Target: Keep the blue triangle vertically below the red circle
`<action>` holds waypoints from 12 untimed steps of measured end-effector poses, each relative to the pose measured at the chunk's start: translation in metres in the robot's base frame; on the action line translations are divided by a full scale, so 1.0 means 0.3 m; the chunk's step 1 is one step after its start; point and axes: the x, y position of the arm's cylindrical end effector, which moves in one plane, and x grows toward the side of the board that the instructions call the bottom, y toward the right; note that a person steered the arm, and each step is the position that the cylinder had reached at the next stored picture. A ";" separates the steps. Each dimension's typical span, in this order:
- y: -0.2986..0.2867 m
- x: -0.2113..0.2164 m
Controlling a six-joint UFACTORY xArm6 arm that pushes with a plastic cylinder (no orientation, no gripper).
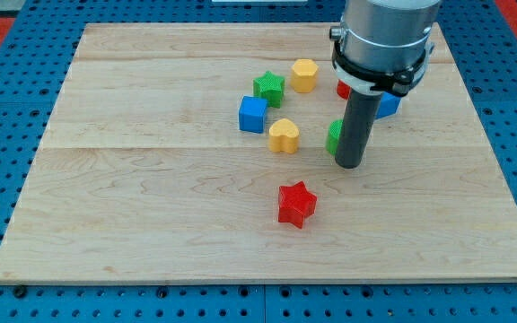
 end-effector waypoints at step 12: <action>0.346 -0.427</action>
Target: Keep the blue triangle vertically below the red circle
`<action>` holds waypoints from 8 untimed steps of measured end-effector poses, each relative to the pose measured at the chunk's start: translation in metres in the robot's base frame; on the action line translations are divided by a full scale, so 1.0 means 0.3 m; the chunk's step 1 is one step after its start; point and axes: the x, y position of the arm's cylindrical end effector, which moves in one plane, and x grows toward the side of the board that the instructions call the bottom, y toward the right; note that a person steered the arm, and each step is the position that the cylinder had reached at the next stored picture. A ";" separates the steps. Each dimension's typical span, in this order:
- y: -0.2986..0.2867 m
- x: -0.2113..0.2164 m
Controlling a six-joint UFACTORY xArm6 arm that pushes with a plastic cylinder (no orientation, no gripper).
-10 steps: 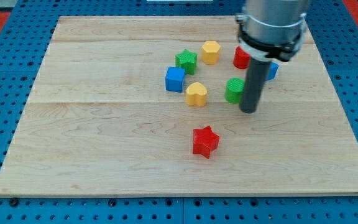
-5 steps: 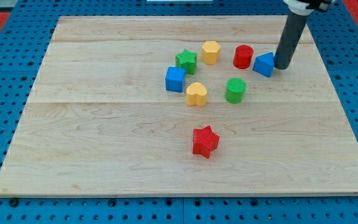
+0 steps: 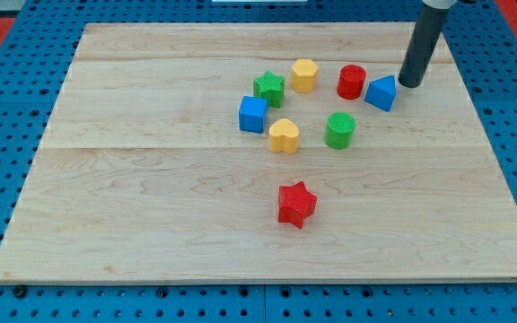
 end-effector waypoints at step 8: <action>-0.014 0.083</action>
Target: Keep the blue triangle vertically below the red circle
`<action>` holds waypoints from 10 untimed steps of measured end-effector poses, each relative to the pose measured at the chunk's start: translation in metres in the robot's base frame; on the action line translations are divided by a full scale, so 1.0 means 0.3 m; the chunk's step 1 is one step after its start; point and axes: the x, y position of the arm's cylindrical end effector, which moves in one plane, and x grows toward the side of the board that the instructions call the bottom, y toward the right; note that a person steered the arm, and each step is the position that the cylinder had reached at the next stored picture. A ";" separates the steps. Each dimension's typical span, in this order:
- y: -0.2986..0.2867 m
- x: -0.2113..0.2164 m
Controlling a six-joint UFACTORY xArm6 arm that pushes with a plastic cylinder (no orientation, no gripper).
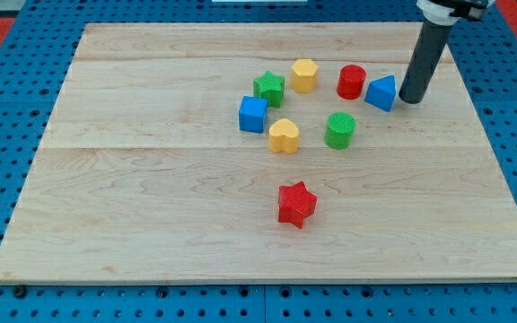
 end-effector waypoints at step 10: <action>-0.035 -0.013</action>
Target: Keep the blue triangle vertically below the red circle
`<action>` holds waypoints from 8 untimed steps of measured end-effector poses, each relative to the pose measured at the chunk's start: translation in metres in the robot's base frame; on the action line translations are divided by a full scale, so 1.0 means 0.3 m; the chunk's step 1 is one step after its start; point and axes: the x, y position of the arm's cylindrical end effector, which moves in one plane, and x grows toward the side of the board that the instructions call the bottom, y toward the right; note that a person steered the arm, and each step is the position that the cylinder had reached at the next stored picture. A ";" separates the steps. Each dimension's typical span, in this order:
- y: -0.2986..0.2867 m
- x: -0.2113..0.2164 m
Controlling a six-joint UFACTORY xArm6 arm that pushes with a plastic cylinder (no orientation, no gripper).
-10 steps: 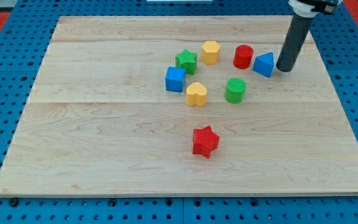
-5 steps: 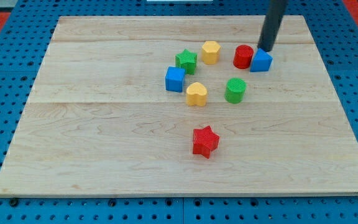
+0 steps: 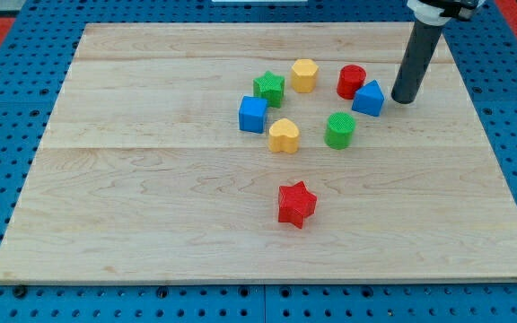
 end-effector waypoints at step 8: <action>-0.088 -0.071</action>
